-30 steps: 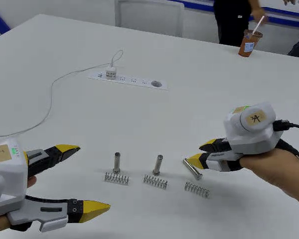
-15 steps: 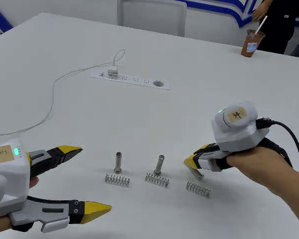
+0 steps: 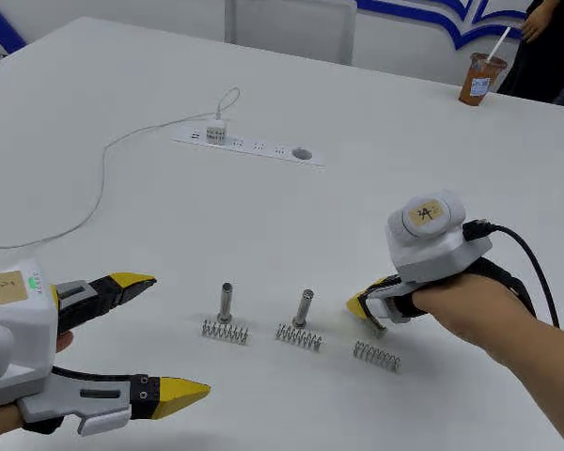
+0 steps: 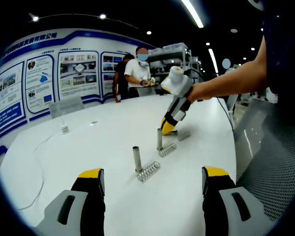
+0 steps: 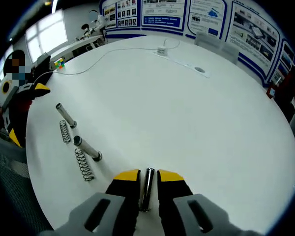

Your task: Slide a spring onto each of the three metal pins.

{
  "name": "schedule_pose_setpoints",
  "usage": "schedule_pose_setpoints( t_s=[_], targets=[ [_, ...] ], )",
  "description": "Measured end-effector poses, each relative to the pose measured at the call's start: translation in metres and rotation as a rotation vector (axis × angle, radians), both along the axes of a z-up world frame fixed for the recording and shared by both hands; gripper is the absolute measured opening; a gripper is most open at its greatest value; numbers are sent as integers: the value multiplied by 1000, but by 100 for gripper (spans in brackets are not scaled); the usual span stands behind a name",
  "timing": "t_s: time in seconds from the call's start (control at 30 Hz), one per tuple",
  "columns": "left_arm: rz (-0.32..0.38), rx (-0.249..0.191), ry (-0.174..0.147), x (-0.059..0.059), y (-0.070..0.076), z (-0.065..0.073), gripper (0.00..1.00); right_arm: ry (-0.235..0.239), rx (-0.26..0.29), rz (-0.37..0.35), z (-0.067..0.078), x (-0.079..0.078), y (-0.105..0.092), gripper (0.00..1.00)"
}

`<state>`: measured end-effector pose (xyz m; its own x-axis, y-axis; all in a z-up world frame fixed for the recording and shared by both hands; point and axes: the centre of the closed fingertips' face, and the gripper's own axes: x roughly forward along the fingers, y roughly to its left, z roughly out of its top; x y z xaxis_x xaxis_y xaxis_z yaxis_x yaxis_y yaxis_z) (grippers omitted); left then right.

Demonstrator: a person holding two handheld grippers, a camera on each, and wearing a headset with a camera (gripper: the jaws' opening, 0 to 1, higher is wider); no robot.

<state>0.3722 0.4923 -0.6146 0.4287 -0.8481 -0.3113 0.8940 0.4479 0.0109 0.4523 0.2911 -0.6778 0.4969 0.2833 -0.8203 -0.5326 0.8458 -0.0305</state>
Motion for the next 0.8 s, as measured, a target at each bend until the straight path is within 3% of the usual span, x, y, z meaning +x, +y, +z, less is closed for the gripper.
schedule_pose_setpoints(
  t_s=[0.8],
  targets=[
    [3, -7, 5, 1, 1, -2, 82, 75, -24, -18, -8, -1, 0, 10]
  ],
)
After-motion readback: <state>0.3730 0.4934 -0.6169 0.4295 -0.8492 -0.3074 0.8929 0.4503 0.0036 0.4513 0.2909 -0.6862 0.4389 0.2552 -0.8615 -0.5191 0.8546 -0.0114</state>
